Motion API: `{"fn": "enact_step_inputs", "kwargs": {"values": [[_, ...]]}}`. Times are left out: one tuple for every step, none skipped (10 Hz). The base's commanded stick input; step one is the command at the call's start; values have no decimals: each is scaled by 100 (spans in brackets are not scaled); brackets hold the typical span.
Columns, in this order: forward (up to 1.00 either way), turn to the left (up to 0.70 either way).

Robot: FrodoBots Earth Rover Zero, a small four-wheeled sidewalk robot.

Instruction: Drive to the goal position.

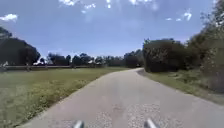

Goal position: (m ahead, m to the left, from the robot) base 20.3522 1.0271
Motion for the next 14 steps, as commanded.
{"fn": "enact_step_inputs", "kwargs": {"values": [[50, 0], [50, 0], [50, 0], [50, 0], [50, 0], [50, 0], [50, 0], [50, 0], [50, 0], [50, 0], [50, 0], [50, 0], [50, 0], [50, 0]]}}
